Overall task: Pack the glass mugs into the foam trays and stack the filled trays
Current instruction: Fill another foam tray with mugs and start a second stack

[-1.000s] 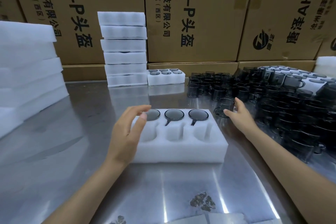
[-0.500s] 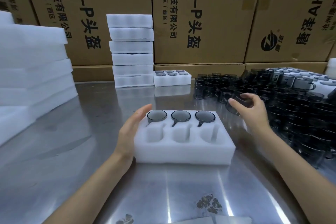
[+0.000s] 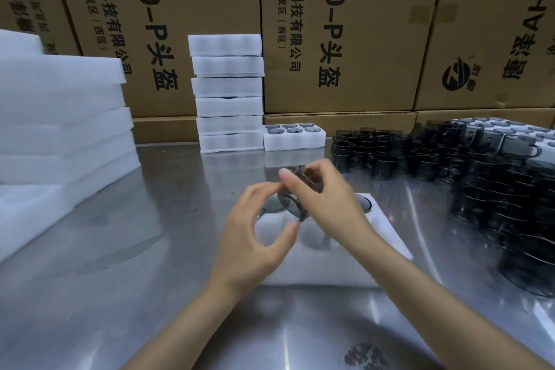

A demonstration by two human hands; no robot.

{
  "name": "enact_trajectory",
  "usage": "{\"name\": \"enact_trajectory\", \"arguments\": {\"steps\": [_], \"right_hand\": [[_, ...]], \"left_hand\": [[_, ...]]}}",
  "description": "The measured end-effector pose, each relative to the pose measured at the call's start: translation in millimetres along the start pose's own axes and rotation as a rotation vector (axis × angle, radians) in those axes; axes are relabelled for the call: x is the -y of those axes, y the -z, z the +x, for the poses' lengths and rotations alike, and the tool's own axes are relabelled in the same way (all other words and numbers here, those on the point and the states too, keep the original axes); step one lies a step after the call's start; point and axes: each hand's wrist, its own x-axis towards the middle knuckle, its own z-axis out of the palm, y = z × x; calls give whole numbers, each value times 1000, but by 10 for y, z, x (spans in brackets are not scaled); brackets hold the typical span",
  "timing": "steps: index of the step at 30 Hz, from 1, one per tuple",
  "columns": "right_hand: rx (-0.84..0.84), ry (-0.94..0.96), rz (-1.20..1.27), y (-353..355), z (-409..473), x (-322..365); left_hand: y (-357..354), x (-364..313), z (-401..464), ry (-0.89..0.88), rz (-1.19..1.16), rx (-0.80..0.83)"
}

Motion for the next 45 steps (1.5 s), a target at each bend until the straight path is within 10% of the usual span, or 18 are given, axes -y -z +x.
{"name": "enact_trajectory", "arguments": {"steps": [10,26,45], "right_hand": [[181,130,58,-78,-148,-23],[180,132,1,-74,-185,-48],[156,102,-31,-79,-227,-25]], "left_hand": [[7,70,14,241,-113,-1],[450,121,115,201,-22,399],[451,217,59,214,18,470]]}}
